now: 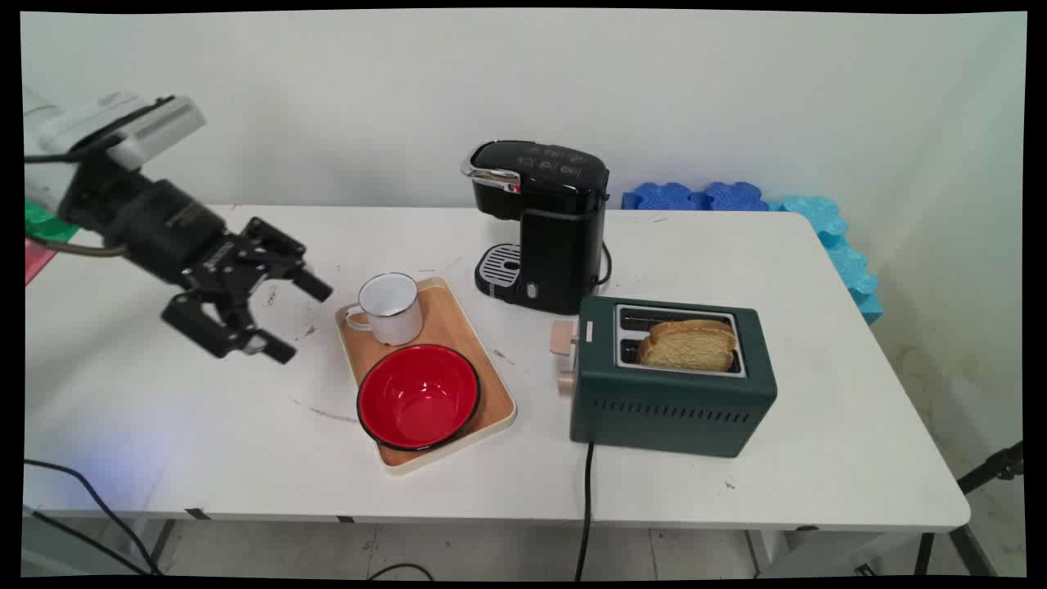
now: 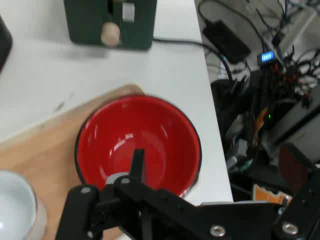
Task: Press the toaster switch
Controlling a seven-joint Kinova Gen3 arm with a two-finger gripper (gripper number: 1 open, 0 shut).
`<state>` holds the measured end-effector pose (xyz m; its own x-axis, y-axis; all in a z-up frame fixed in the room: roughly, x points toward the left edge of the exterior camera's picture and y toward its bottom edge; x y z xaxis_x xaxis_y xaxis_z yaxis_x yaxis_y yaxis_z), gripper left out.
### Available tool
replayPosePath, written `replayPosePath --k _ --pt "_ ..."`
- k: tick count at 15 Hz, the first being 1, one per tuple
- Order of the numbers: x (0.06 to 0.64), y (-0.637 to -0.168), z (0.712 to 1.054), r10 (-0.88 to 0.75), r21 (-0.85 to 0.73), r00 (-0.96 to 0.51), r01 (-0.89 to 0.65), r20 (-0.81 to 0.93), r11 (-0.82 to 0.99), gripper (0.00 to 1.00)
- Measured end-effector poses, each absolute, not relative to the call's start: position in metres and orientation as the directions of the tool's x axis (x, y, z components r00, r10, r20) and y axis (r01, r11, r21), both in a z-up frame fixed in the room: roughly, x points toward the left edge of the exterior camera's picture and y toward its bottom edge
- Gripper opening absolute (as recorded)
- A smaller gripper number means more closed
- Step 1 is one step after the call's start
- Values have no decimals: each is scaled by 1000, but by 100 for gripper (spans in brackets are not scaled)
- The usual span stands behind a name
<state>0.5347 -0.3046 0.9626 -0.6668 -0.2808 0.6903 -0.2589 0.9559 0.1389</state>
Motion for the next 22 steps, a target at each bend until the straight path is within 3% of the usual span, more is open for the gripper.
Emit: replayPosePath --k 9,19,20,22 --pt "452 -344 980 -294 133 -622 -293 726 947 100" --pt "381 -375 970 -228 83 -644 -247 730 965 100" --pt "376 -378 968 -216 75 -651 -237 728 969 0" --pt "366 -382 963 -190 60 -667 -213 721 975 0"
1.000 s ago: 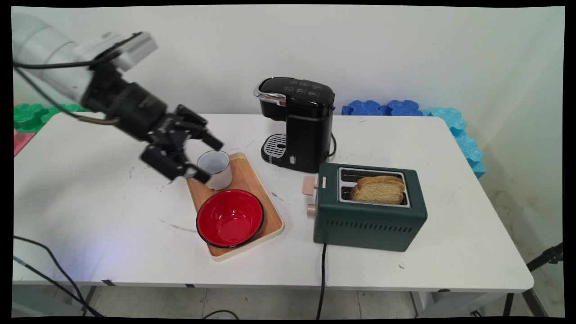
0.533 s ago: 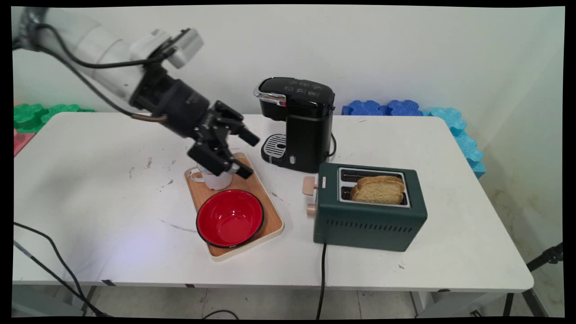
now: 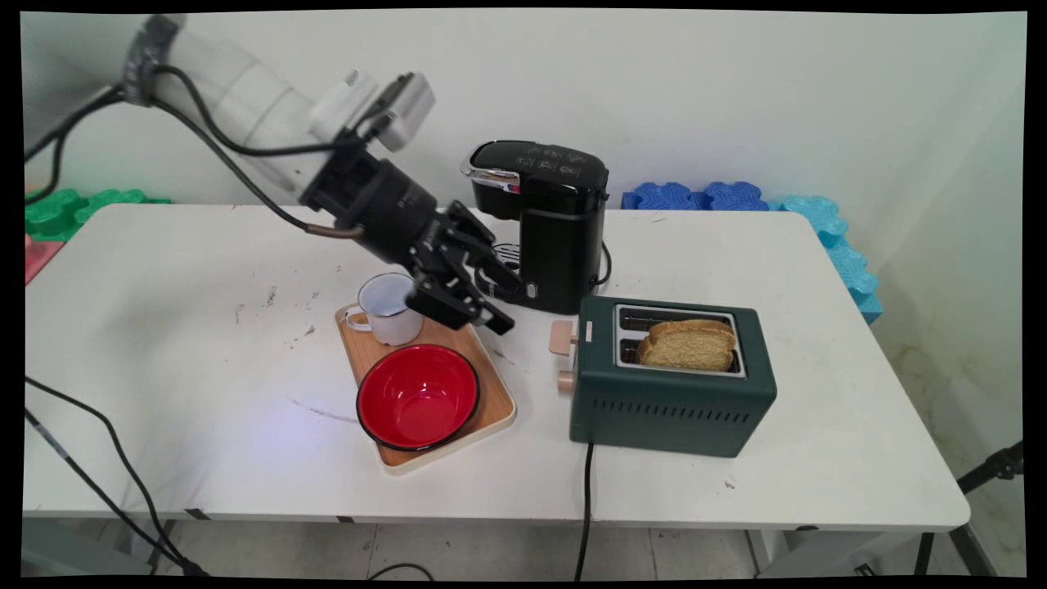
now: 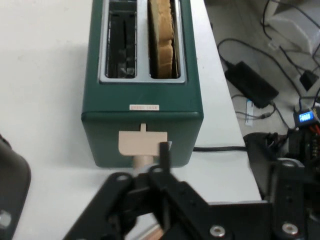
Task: Press the toaster switch
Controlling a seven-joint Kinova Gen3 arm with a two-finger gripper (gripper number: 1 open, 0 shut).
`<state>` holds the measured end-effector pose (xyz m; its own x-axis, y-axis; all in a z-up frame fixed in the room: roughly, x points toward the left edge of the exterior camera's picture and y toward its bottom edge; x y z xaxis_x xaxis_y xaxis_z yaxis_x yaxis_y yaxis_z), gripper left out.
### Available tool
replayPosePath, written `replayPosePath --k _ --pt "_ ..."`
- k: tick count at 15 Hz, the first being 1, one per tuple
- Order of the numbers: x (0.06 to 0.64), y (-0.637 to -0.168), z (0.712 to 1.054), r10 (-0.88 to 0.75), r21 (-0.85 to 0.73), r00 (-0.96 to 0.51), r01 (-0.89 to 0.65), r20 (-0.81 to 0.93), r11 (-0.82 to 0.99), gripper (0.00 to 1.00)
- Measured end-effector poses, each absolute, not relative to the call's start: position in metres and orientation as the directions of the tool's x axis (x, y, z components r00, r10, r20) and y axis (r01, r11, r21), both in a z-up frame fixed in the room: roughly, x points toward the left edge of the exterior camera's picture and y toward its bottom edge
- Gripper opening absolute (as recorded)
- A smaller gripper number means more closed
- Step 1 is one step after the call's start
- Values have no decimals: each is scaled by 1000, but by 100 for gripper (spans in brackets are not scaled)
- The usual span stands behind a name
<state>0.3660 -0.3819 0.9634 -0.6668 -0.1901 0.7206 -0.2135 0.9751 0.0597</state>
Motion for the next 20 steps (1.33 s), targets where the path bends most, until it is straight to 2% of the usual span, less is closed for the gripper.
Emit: replayPosePath --k 8,20 --pt "338 -397 942 -117 7 -745 -149 657 989 0" --pt "299 -413 916 -86 -33 -794 -133 602 991 0"
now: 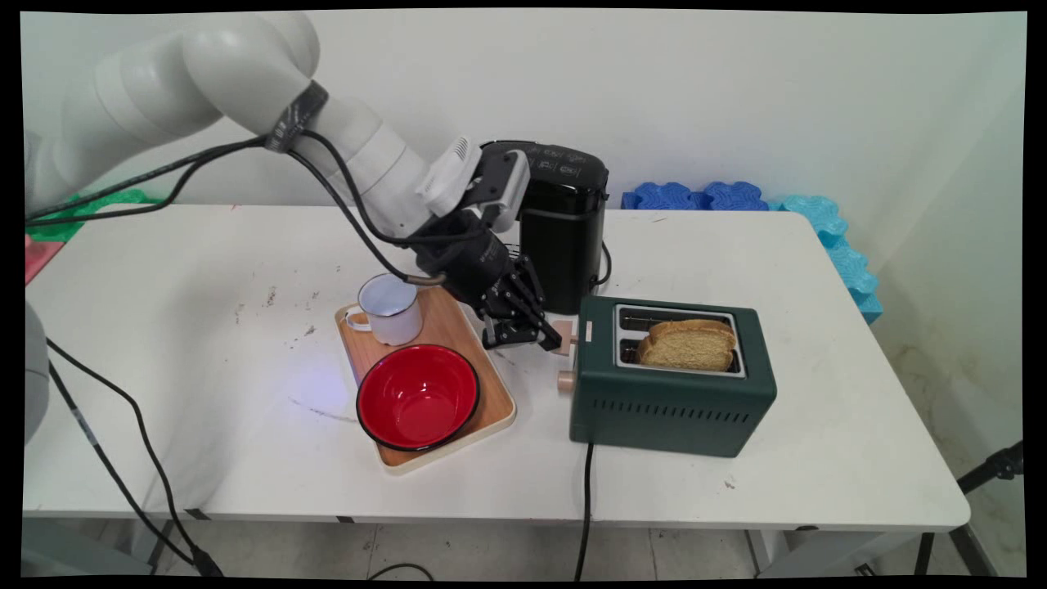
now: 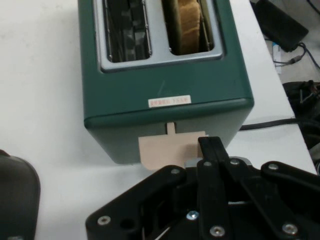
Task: Press the toaster switch
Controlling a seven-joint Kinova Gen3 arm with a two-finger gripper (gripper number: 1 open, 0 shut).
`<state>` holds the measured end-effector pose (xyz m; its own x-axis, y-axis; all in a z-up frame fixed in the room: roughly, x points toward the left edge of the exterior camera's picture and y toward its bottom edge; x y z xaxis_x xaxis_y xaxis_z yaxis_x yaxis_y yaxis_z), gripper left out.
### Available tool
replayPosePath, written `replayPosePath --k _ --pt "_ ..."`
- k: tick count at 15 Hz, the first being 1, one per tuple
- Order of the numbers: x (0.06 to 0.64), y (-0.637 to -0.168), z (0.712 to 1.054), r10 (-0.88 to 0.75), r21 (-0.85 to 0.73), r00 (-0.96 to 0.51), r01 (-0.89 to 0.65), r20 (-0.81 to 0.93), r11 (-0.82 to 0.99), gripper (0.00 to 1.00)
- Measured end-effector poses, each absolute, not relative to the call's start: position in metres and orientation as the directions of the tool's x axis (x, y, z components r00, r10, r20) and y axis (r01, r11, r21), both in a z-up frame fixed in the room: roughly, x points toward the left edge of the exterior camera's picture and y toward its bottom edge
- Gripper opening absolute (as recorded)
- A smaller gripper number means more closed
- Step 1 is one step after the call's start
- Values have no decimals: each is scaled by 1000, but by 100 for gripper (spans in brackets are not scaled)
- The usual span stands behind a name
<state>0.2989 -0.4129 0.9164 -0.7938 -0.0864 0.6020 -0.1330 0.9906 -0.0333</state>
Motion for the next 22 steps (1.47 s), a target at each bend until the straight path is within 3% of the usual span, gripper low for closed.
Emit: replayPosePath --k 22 --pt "283 -428 891 -85 -58 -818 -143 570 988 0"
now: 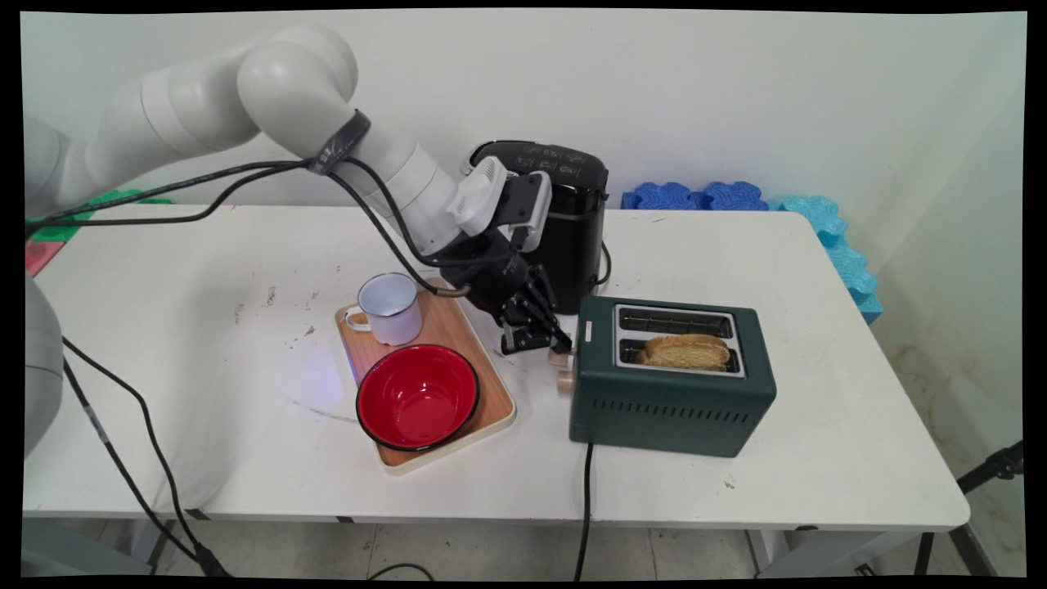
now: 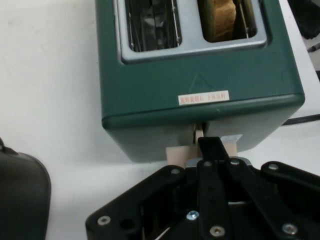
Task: Press the toaster switch
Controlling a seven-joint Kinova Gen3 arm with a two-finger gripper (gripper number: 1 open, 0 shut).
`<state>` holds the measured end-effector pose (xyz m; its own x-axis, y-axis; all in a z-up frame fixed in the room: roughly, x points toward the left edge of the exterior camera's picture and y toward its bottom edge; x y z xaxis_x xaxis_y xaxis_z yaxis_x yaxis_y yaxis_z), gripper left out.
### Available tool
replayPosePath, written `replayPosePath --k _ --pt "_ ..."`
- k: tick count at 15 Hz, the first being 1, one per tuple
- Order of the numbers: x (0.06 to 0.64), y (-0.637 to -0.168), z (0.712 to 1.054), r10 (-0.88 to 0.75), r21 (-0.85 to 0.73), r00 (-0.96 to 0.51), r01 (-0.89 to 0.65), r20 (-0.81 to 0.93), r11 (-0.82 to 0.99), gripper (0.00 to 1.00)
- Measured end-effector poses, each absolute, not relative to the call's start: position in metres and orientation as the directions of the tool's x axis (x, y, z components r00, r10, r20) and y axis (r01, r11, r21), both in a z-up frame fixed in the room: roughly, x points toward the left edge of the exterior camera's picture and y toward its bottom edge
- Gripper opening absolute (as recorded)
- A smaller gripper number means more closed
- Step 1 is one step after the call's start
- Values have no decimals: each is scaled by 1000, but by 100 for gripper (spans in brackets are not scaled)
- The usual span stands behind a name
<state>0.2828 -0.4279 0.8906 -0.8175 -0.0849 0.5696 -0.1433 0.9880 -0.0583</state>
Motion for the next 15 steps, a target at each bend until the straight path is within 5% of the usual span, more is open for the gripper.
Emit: replayPosePath --k 15 --pt "285 -428 872 -104 -50 -818 -159 566 986 0"
